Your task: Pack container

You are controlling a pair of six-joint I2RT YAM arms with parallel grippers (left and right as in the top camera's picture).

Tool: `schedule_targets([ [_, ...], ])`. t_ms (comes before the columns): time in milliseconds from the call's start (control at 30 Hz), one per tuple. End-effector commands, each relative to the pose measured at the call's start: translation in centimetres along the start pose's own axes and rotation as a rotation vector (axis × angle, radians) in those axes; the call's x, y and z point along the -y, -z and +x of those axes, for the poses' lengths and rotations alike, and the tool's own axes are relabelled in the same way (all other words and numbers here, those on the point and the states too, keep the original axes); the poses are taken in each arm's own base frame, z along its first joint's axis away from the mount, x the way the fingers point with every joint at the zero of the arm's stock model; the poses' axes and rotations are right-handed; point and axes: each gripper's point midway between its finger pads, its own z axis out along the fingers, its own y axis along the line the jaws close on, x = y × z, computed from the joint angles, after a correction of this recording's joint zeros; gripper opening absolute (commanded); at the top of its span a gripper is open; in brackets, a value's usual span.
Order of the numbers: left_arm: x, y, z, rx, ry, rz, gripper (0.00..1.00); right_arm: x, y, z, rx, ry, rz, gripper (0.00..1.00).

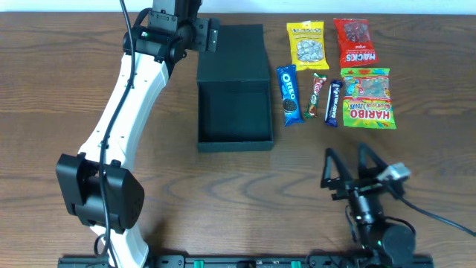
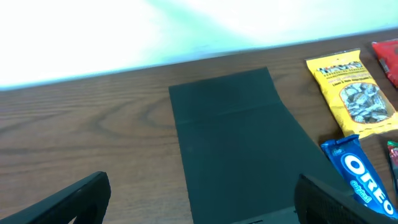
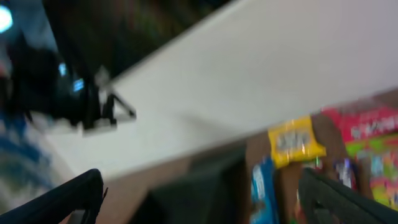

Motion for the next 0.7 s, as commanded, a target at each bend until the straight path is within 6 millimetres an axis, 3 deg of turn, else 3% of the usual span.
schedule_targets([
  [0,0.2,-0.3,0.1,-0.003,-0.010,0.016,0.95,1.3,0.2,-2.5,0.104,-0.021,0.079,0.99],
  [200,0.2,-0.3,0.1,-0.005,-0.010,0.016,0.95,2.2,-0.3,-5.8,0.027,0.160,0.205,0.99],
  [467,0.2,-0.2,1.9,-0.076,-0.009,0.013,0.95,6.2,-4.8,-9.3,-0.324,0.363,0.373,0.99],
  [567,0.1,-0.2,2.7,-0.109,-0.008,0.012,0.95,8.3,-7.5,-9.0,-0.457,0.439,0.363,0.99],
  [667,0.1,-0.1,3.3,-0.135,-0.008,0.011,0.95,12.1,-10.0,-6.6,-0.623,0.439,0.380,0.99],
])
